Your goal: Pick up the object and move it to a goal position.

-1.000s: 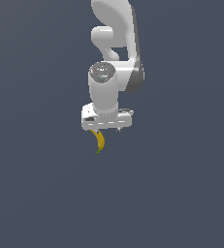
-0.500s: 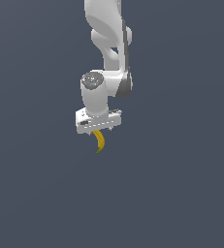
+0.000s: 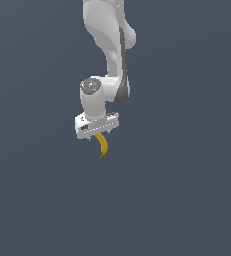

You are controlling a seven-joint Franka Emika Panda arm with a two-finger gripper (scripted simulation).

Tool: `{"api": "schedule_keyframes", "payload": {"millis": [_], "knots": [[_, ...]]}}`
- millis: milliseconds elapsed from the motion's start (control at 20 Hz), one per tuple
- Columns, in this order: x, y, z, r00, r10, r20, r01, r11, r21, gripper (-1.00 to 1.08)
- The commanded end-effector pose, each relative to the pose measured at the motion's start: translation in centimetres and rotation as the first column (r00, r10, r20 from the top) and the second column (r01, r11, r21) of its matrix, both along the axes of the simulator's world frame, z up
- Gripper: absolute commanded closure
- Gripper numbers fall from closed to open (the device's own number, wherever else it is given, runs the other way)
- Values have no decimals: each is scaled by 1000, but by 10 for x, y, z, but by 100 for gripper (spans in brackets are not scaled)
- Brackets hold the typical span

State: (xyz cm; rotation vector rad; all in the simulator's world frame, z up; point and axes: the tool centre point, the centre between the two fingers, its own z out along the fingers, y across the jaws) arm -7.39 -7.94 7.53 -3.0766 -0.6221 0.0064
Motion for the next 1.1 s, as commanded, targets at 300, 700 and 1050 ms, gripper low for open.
{"api": "schedule_keyframes", "payload": {"millis": [300,700,1050], "knots": [[-6,-5,-6,1000,29,4,-29,1000,-2,-92],[-6,-5,-25,1000,31,4,-31,1000,-2,-92],[-7,-5,-53,999,33,4,-33,999,-2,-92]]}}
